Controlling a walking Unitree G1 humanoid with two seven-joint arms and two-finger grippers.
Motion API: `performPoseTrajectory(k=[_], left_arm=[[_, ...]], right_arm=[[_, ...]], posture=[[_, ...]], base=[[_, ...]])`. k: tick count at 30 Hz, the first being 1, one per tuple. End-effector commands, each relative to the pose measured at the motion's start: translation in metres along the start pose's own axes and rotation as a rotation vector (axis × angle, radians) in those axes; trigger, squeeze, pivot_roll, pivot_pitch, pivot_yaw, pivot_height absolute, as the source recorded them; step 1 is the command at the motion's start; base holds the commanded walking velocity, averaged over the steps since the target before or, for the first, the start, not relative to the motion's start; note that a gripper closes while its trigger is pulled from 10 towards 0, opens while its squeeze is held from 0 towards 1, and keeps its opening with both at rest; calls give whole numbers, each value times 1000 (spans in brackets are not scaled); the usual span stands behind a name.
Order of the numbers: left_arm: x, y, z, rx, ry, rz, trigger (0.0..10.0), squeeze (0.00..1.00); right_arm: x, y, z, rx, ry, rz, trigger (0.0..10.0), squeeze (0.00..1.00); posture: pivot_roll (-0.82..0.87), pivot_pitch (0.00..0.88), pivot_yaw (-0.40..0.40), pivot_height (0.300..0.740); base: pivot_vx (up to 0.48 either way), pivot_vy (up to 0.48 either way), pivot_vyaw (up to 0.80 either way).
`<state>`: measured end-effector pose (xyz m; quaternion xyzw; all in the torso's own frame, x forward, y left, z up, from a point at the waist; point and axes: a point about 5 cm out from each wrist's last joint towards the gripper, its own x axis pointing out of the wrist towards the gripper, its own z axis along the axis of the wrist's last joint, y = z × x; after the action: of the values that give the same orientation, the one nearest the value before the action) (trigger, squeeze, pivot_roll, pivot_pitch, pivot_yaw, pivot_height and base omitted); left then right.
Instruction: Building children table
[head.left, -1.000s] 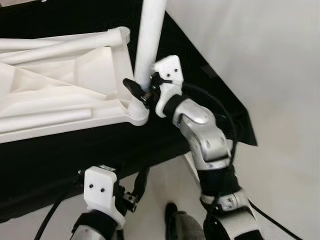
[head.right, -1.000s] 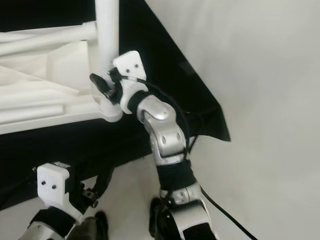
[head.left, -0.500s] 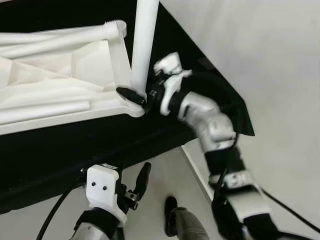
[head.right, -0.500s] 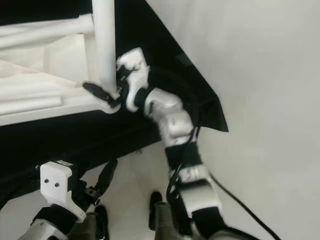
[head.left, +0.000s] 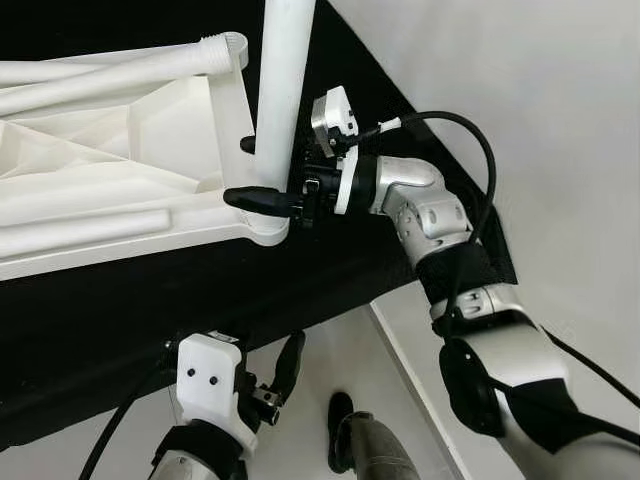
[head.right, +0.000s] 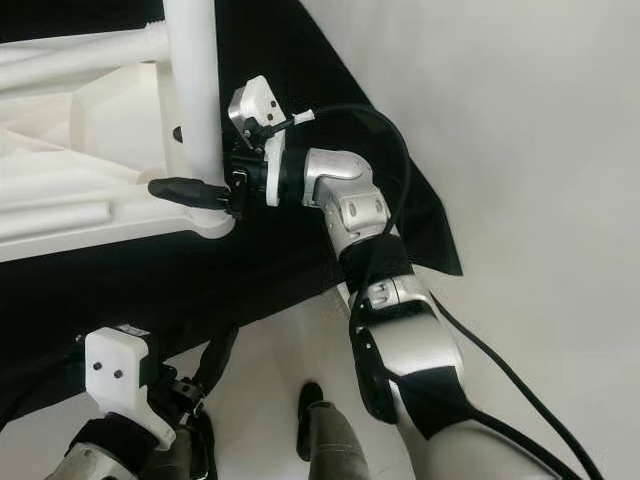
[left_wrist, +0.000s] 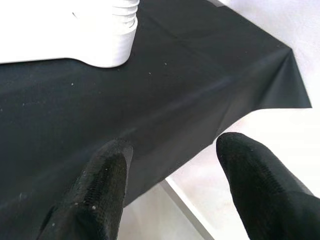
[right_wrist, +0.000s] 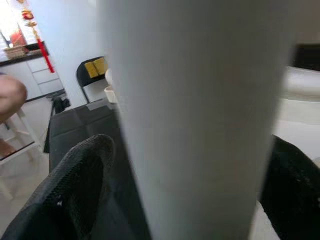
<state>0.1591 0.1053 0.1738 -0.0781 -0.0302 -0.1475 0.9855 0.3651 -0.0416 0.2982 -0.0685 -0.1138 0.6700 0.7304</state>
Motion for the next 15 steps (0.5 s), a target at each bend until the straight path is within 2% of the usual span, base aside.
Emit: performPoseTrajectory(k=[1, 6, 15], left_arm=[[-4, -2, -2, -8, 16, 6, 10000, 0], [-6, -4, -1, -12, 20, 9, 10000, 0], [-8, -4, -1, -16, 24, 12, 10000, 0]], right_arm=[[1, 0, 1, -12, 1, 50, 0, 0], [-1, -2, 4, -23, 3, 133, 0, 0], [-9, -8, 9, -40, 7, 132, 0, 0]], posture=[[62, 382, -97, 740], [65, 391, -97, 740], [57, 403, -95, 740]], base=[[0, 0, 0], [0, 0, 0], [0, 0, 0]])
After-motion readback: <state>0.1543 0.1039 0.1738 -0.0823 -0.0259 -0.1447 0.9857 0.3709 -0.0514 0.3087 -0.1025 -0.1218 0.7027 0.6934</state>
